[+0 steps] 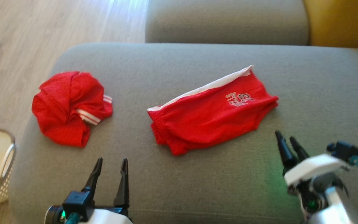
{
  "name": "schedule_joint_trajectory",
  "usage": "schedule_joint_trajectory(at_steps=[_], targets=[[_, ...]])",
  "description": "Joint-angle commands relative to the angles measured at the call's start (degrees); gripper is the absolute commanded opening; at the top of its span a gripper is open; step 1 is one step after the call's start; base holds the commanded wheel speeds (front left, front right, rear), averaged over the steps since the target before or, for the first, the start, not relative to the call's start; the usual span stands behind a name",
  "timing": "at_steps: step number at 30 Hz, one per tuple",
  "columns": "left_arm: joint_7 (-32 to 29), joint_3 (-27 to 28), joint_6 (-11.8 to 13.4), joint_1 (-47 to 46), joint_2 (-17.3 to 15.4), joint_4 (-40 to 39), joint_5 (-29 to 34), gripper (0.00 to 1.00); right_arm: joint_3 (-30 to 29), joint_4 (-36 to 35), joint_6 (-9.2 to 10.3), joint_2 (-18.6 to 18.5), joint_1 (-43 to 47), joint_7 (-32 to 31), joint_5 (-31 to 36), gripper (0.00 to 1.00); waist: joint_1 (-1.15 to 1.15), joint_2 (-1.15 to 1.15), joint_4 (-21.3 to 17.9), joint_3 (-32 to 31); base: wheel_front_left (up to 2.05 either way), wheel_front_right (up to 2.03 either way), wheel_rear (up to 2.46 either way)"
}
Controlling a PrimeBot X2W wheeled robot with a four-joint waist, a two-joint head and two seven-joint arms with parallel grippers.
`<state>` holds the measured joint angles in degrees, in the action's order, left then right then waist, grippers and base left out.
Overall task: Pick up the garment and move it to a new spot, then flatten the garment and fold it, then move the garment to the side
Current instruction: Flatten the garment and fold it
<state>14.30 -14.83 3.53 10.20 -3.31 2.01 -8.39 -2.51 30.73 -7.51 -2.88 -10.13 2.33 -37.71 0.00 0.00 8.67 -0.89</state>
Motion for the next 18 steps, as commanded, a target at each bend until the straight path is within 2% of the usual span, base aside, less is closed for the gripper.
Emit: schedule_joint_trajectory(at_steps=[1,3,7,18], targets=[[0.7,1.2,0.0,-3.2,0.4,-1.6,-0.5,1.00,0.4,-0.1,0.02,0.0,-4.9,-0.6,-1.6,1.00,0.00,0.00,1.9,1.8,0.00,0.00,0.00],[0.7,0.6,0.1,-3.9,0.4,-1.3,-0.8,1.00,-1.8,4.7,0.02,0.0,-8.3,-2.0,-7.7,1.00,0.00,0.00,3.2,2.8,0.00,0.00,0.00],[0.7,-0.3,0.3,-5.2,0.4,-0.4,-1.5,1.00,-4.2,14.3,0.02,0.0,-15.6,-2.0,-10.9,1.00,0.00,0.00,5.9,4.8,0.00,0.00,0.00],[0.7,-2.8,1.5,-7.7,0.4,-0.2,-0.8,1.00,-13.1,33.6,0.02,-1.1,-28.7,3.3,-7.0,1.00,0.00,0.00,11.5,8.7,0.00,0.00,0.00]])
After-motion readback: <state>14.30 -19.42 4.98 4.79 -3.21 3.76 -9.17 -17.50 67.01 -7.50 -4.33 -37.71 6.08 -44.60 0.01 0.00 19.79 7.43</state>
